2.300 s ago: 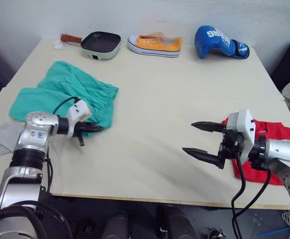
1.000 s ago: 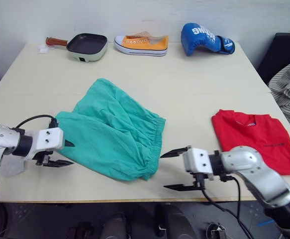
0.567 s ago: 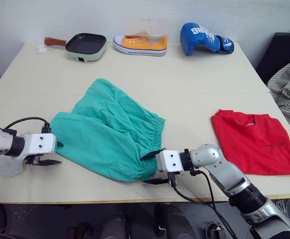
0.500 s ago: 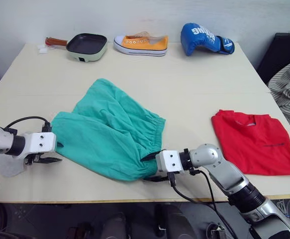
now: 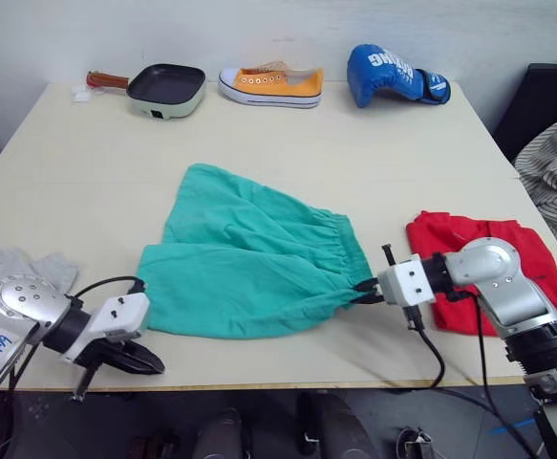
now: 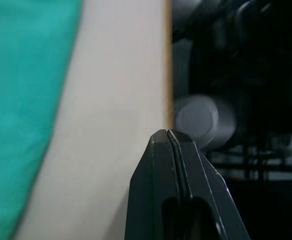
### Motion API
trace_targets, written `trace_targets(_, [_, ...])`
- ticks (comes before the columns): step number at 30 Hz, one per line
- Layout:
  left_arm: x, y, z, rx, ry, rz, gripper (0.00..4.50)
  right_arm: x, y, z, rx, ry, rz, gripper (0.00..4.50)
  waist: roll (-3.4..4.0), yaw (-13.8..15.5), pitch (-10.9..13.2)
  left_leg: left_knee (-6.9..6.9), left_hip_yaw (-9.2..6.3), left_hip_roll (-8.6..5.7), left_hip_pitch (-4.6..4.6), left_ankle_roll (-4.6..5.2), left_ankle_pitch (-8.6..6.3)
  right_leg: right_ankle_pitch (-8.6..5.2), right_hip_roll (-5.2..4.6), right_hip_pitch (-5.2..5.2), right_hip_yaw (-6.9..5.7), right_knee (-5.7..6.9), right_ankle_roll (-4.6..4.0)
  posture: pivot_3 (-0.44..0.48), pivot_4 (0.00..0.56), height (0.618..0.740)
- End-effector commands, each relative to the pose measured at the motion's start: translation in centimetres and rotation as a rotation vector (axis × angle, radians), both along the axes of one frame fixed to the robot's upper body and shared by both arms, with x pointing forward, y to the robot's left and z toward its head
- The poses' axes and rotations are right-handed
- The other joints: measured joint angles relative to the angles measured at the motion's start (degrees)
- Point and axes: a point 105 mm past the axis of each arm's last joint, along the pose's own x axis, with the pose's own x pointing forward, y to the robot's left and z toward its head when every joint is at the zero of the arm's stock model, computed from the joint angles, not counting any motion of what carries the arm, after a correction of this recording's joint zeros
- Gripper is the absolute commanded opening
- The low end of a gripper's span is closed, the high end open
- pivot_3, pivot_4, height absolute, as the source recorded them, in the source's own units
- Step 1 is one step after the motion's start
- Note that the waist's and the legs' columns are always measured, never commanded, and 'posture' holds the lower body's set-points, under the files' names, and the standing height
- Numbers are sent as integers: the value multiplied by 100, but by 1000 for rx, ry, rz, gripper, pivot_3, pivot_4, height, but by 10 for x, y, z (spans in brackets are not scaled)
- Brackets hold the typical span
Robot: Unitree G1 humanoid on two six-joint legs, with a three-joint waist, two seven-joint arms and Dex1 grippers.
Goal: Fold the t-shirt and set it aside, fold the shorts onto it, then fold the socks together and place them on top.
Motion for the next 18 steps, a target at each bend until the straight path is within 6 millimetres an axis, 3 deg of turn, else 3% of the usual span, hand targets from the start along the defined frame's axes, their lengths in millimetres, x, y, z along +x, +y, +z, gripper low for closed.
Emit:
trace_targets(1, [8,-6,9,-19,-102,24,0,-6,-2,3,32,-21,12,13,0,2,0,0,0,0,3,0,0,0,1,2,1,2,0,0,150,740])
trace_targets(5, [38,1,12,-15,-274,123,0,-4,-1,1,76,-23,-40,13,7,13,2,3,2,-4,10,0,0,0,2,10,3,4,-1,0,150,740])
trace_targets(7, [40,10,9,15,-295,117,551,-3,0,1,92,-16,-58,0,9,0,3,2,3,-3,10,0,0,0,2,10,3,3,0,0,150,740])
trace_targets(12, [49,40,-5,131,-420,117,2174,-7,3,2,115,35,-66,1583,13,-7,6,-5,9,3,17,-3,-1,-3,8,9,7,1,-5,0,150,740])
trace_targets(18, [57,50,-5,136,-524,122,4036,-13,0,14,140,100,-91,3658,14,30,6,-2,10,1,16,-3,-2,-2,2,10,5,2,-4,0,150,740])
